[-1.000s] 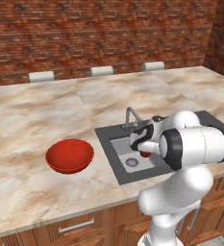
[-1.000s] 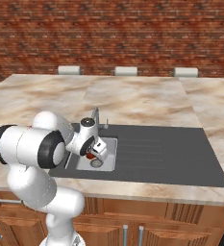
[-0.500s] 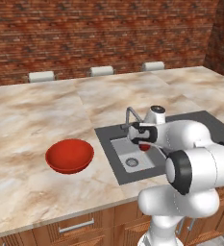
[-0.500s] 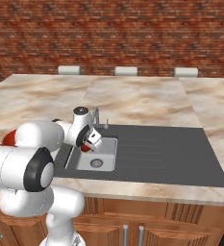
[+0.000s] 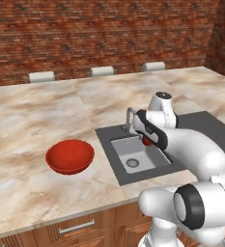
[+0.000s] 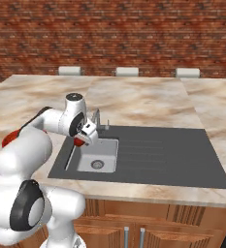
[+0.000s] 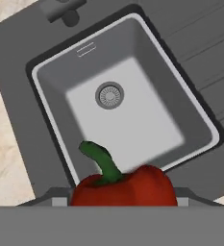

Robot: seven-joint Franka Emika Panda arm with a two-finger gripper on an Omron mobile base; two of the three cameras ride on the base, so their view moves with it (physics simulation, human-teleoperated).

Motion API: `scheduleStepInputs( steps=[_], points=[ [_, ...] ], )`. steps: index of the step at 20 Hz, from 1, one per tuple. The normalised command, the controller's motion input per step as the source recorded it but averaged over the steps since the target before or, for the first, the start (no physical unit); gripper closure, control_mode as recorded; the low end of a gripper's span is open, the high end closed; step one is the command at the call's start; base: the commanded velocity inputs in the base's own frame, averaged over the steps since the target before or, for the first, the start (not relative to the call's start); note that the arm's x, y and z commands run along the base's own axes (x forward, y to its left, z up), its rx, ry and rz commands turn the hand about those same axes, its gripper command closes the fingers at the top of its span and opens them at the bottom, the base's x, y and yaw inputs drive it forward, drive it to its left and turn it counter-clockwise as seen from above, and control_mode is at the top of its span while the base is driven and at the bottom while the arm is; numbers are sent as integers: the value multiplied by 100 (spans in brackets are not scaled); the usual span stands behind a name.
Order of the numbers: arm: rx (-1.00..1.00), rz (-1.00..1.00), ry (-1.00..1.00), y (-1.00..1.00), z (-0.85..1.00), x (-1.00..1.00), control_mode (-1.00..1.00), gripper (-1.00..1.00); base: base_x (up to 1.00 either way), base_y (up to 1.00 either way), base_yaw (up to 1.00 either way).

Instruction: Pick the mangos from the cabinet and place them in one bowl. Pick the bell pepper from the sink and place it in the other bowl.

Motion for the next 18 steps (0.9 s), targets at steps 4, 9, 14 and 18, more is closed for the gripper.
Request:
scheduleStepInputs(
  steps=[4,9,14,18],
  points=[
    [-3,15,0,51,62,-35,-100,100,0,0,0],
    [-6,24,0,88,24,-23,-100,100,0,0,0],
    [-8,24,-1,95,5,-10,-100,100,0,0,0],
    [-3,22,-2,87,7,3,-100,100,0,0,0]
  ],
)
